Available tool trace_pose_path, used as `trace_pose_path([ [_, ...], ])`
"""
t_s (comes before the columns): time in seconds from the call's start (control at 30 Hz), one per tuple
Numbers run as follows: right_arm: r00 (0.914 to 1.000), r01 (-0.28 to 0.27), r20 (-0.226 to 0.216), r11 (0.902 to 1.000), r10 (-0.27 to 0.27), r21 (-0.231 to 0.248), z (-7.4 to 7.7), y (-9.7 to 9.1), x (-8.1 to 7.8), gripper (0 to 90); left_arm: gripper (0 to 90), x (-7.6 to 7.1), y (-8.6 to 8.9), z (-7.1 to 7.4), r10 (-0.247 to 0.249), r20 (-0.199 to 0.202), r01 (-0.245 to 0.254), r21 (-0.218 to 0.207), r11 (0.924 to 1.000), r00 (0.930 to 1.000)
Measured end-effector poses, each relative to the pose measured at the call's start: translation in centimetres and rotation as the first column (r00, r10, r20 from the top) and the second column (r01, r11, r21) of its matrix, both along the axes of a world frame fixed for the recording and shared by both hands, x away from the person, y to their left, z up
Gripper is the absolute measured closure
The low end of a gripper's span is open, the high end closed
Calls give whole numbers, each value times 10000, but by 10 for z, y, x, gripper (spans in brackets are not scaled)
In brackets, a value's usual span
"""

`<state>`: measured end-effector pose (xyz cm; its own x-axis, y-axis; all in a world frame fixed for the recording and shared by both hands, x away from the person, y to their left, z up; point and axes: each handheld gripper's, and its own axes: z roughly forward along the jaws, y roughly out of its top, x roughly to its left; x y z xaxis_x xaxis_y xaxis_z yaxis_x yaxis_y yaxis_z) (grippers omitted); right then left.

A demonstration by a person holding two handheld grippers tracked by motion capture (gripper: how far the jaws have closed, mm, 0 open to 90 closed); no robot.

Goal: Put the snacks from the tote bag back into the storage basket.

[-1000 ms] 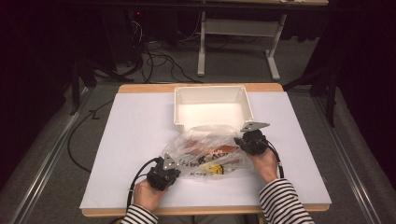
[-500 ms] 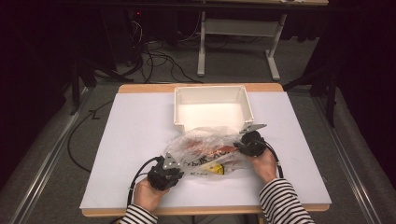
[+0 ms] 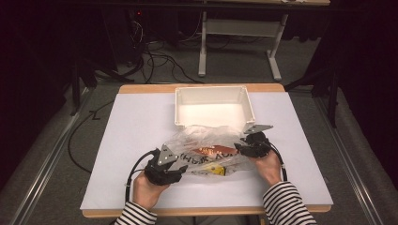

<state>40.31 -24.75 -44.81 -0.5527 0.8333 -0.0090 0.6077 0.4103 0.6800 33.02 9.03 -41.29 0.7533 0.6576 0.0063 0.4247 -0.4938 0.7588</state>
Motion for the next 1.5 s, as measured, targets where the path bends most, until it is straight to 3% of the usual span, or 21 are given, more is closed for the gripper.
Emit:
trace_pose_path([
  [0.17, 9990, -61, 441, 9994, 46, 338, 14, -1, -9, 591, 479, 7, -3, 6, 204, 161, -205, 109, 9997, 9997],
  [0.37, 9963, -252, 831, 9984, 210, 498, 25, -1, -18, 578, 474, 27, -9, 6, 660, 278, -668, 311, 9973, 9974],
  [0.4, 9921, -290, 1236, 9978, 214, 603, 31, -2, -24, 581, 477, 31, -12, 5, 765, 561, -790, 439, 9959, 9955],
  [0.47, 9878, -305, 1544, 9971, 195, 694, 38, -2, -30, 584, 481, 33, -13, 5, 742, 594, -769, 448, 9960, 9955],
  [0.63, 9774, -504, 2086, 9956, 330, 788, 51, 0, -40, 594, 499, 45, -17, 2, 874, 368, -883, 256, 9958, 9955],
  [0.67, 9739, -601, 2229, 9953, 418, 760, 54, 1, -43, 609, 509, 47, -17, 0, 913, 309, -921, 235, 9955, 9953],
  [0.7, 9692, -868, 2365, 9938, 680, 701, 57, 3, -48, 684, 550, 50, -17, -1, 940, 222, -945, 234, 9953, 9953],
  [0.77, 9673, -989, 2406, 9930, 808, 640, 58, 6, -51, 723, 602, 54, -18, -4, 919, 189, -924, 275, 9953, 9956],
  [0.8, 9644, -1301, 2391, 9898, 1127, 583, 59, 9, -54, 776, 682, 57, -19, -6, 891, 224, -898, 323, 9954, 9958],
  [0.93, 9650, -1624, 2172, 9852, 1471, 544, 55, 15, -55, 839, 753, 61, -20, -8, 908, 137, -912, 330, 9953, 9958],
  [1.03, 9715, -1712, 1745, 9841, 1608, 465, 45, 19, -54, 867, 817, 67, -20, -11, 1004, -22, -1002, 339, 9944, 9949],
  [1.5, 9875, -1354, 832, 9907, 1342, 95, 20, 2, -53, 873, 818, 69, -14, -26, 991, -676, -933, 842, 9921, 9928],
])
